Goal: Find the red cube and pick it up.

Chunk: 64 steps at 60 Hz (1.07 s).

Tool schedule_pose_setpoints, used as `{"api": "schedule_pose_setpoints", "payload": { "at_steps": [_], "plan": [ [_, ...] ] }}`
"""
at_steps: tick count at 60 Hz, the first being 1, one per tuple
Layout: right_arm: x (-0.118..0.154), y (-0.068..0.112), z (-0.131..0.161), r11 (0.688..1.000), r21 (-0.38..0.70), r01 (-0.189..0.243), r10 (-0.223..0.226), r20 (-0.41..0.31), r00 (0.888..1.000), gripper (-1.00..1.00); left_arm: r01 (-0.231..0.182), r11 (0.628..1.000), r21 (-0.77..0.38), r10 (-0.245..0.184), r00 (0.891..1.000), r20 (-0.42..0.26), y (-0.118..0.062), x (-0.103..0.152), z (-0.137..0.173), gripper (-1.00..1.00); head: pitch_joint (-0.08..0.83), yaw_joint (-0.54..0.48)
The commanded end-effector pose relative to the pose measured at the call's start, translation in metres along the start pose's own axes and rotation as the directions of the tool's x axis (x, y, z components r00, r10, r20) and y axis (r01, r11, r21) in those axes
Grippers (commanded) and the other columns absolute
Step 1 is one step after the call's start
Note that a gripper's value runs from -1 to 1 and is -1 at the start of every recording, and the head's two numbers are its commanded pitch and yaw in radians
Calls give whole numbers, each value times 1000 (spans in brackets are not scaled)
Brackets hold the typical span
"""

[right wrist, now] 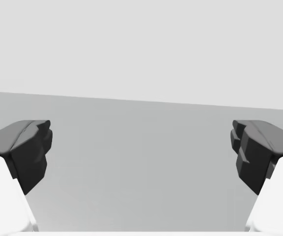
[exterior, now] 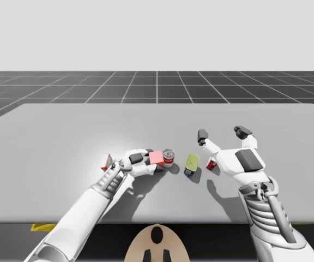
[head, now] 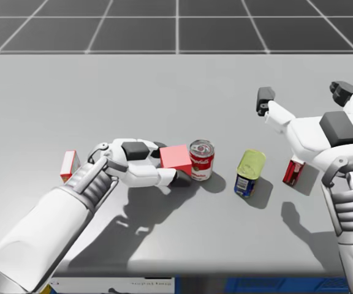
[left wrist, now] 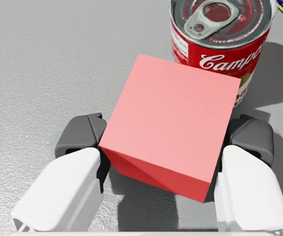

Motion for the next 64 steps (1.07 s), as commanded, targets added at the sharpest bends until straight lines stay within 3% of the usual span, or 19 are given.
{"api": "schedule_pose_setpoints", "payload": {
  "at_steps": [1,13,23,30,35,37,45,55,59,60,64],
  "plan": [
    [-1,2,0,1000,0,8,-8,-2,1000,-1000,-9,999,-35,8,1000,-17,-11,-10,-5,1000,547,4],
    [-1,2,0,1000,-1,7,-7,1,1000,-1000,7,999,-34,-8,1000,-16,-13,-8,0,1000,418,0],
    [-1,1,1,1000,-4,9,-9,1,1000,-1000,18,999,-27,-18,1000,-7,-9,0,8,1000,365,-1],
    [-1,1,1,1000,-3,12,-12,-1,1000,-1000,23,1000,-8,-23,1000,6,-1,15,22,1000,357,-2],
    [-1,1,1,1000,3,15,-15,0,1000,-1000,39,999,22,-40,998,42,6,35,41,1000,353,-3],
    [-1,1,1,1000,2,-7,7,11,1000,-1000,44,999,31,-46,997,59,8,42,48,1000,351,-3],
    [-1,-1,1,1000,22,5,-5,6,1000,-1000,70,995,75,-78,990,116,12,67,72,1000,344,-3],
    [-1,-4,3,998,55,-1,-1,20,1000,-1000,83,984,156,-120,963,240,13,105,113,1000,332,-6],
    [-1,-4,3,998,56,-5,4,23,1000,-1000,85,979,186,-139,944,299,10,122,132,1000,328,-7],
    [-1,-4,3,998,60,-8,6,25,1000,-1000,83,975,204,-148,933,329,8,131,142,1000,327,-7],
    [-2,-4,3,998,67,-13,11,30,999,-1000,83,971,222,-162,915,369,4,144,154,1000,326,-6]
  ]
}}
